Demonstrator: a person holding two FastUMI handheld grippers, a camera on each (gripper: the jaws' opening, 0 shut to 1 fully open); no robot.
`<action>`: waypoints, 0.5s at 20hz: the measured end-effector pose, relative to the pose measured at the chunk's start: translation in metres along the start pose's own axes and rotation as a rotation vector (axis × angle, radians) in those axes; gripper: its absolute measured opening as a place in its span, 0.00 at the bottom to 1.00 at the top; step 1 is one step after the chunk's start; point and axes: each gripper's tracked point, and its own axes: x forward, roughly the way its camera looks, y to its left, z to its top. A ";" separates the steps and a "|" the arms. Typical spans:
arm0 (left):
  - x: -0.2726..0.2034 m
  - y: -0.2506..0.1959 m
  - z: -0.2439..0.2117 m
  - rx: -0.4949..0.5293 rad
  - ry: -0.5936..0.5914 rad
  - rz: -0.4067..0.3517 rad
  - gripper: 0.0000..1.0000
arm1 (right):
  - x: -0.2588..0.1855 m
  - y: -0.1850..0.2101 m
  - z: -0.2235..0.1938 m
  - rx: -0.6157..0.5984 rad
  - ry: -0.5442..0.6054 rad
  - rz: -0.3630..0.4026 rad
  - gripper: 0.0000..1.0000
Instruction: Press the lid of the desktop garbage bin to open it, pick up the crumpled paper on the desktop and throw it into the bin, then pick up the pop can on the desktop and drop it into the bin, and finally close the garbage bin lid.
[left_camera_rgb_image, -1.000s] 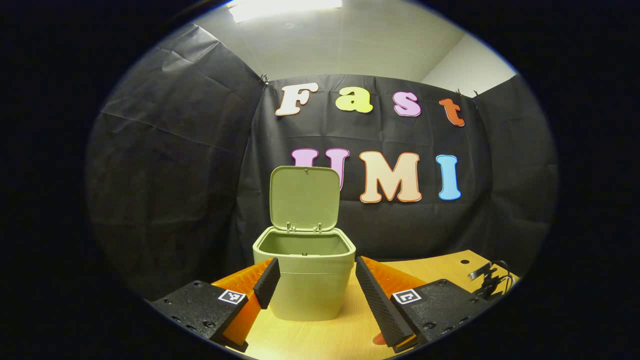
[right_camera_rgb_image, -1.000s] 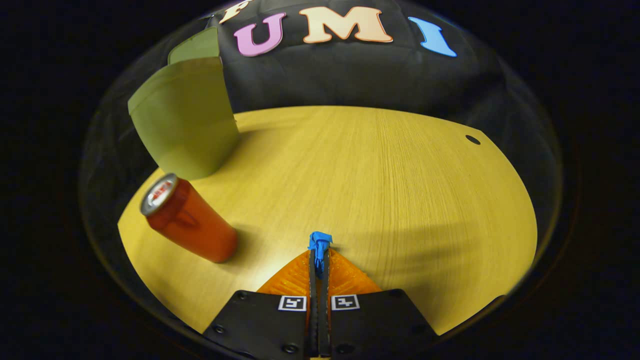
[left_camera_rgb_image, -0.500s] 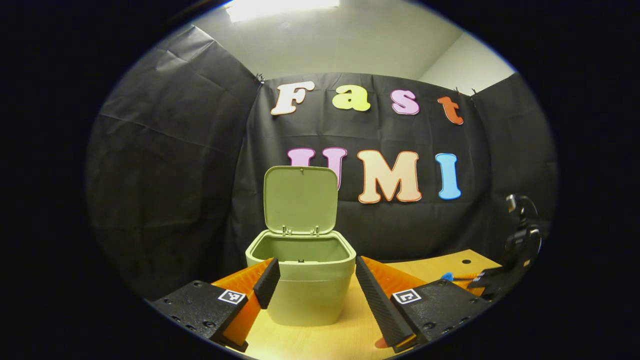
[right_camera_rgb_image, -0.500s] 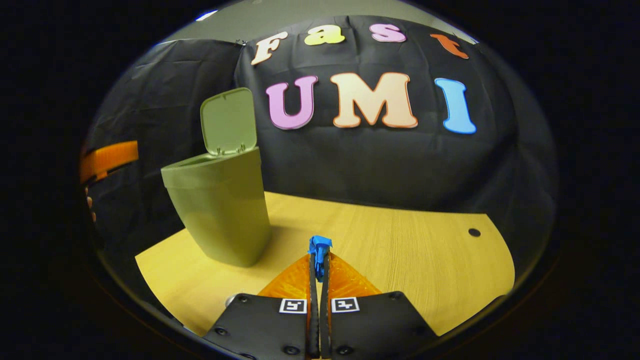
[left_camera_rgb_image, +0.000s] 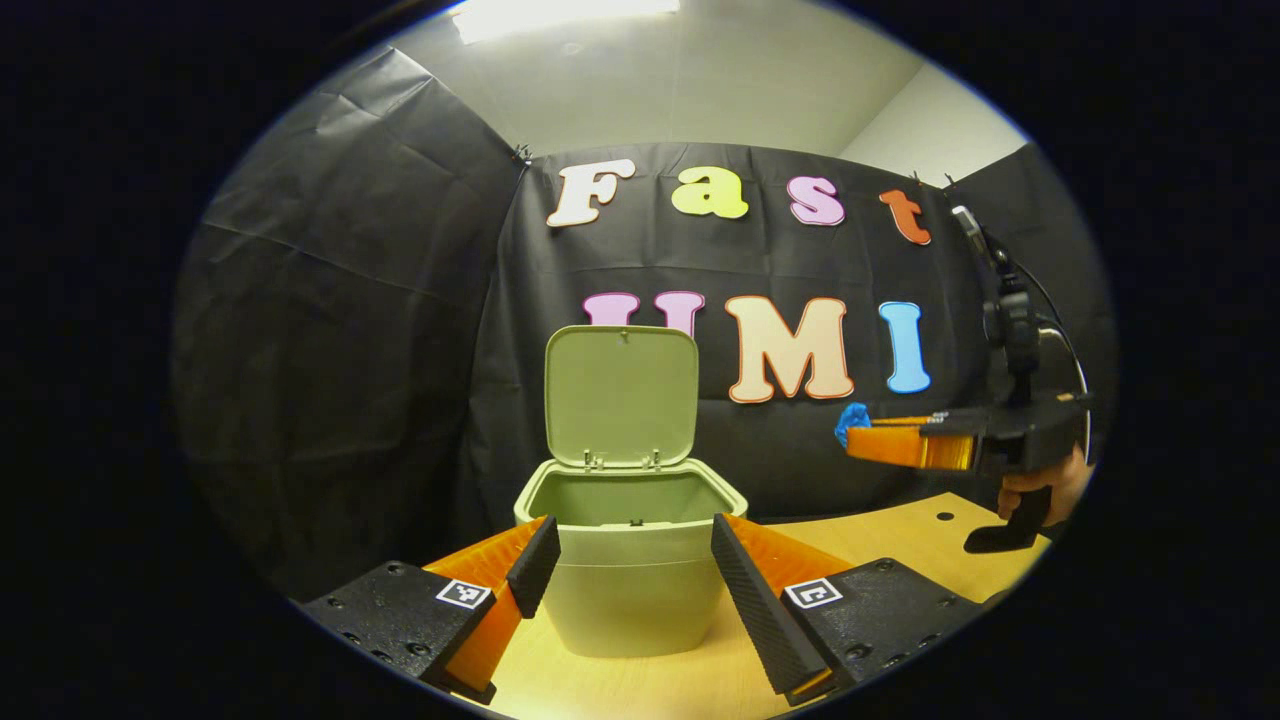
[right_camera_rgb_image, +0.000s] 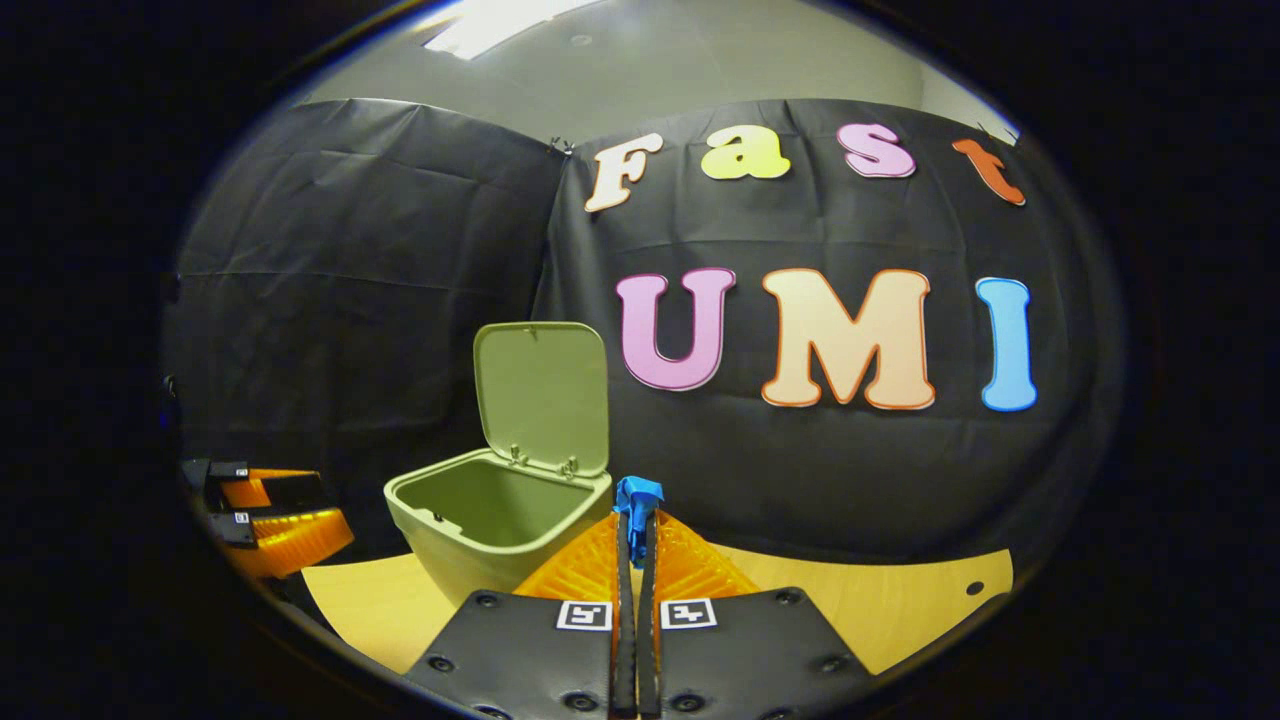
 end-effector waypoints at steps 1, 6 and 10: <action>-0.001 0.006 0.000 -0.006 0.001 0.007 0.90 | 0.009 0.006 0.006 -0.005 -0.005 0.014 0.03; -0.005 0.034 -0.009 -0.024 0.018 0.049 0.90 | 0.045 0.050 0.018 0.005 0.009 0.086 0.03; -0.012 0.050 -0.021 -0.024 0.046 0.069 0.91 | 0.070 0.078 0.007 0.010 0.053 0.133 0.03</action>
